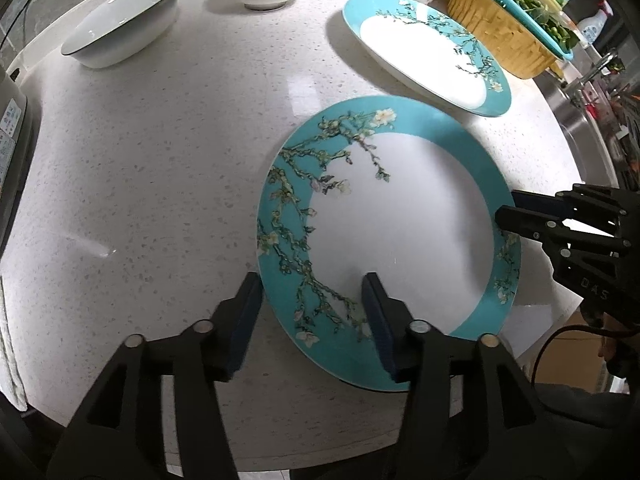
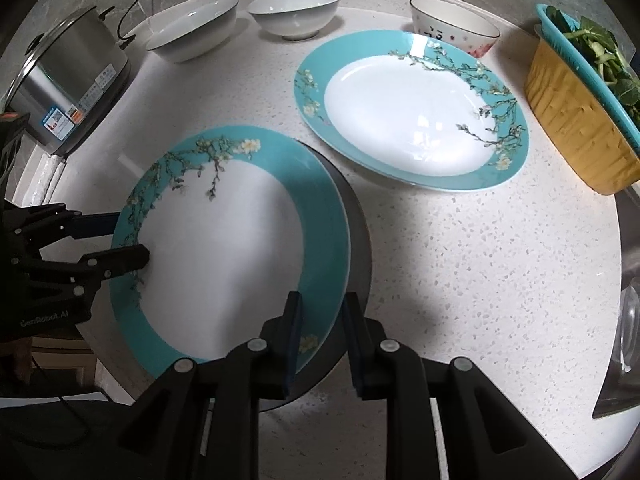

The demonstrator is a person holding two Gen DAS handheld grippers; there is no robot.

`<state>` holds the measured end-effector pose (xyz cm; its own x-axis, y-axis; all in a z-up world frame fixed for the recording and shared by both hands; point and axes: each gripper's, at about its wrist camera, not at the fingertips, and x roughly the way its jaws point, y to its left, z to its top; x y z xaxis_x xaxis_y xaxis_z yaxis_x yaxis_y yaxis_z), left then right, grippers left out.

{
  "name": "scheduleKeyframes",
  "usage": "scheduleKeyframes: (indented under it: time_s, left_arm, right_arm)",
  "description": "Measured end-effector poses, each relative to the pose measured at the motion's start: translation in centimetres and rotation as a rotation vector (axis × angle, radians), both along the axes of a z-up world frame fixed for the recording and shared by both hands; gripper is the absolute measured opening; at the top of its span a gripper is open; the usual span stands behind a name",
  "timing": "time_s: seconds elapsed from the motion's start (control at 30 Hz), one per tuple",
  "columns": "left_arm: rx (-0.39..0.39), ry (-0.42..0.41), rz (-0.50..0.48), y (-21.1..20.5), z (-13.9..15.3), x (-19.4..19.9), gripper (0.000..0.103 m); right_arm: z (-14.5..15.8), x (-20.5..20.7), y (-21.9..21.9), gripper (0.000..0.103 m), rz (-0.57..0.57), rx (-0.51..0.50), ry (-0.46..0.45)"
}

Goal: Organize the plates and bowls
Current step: 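Lower the stacked plates onto the counter and open both grippers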

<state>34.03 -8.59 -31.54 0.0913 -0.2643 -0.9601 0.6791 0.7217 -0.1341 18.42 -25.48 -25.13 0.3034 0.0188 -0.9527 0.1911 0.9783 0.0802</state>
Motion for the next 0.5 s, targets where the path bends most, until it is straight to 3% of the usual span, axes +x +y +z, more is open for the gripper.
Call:
scheduleKeyframes:
  time_s: [0.13,0.23,0.33,0.37,0.4,0.47,0.5]
  left_arm:
    - [-0.030,0.025,0.028,0.3,-0.1,0.2,0.059]
    - [-0.035,0.030,0.063,1.0,0.0,0.5,0.059]
    - [-0.083,0.002,0.111,2.2,1.5,0.7,0.059]
    - [-0.104,-0.016,0.130,2.7,2.1,0.8,0.063]
    - [-0.133,-0.039,0.153,3.3,2.9,1.0,0.076]
    - [-0.200,-0.064,0.207,4.3,4.3,1.4,0.090]
    - [-0.235,-0.057,0.228,4.7,4.8,1.6,0.091]
  right_arm:
    - [0.4,-0.7,-0.5,0.030,-0.019,0.002,-0.034]
    - [0.9,-1.3,-1.1,0.043,-0.034,0.015,-0.056]
    - [2.0,-2.2,-2.3,0.064,-0.071,0.030,-0.106]
    - [2.6,-2.6,-3.1,0.074,-0.087,0.052,-0.137]
    - [3.2,-3.0,-3.9,0.085,-0.103,0.085,-0.182]
    - [4.4,-4.0,-5.6,0.091,-0.123,0.151,-0.285]
    - [5.0,-4.7,-6.7,0.098,-0.125,0.220,-0.359]
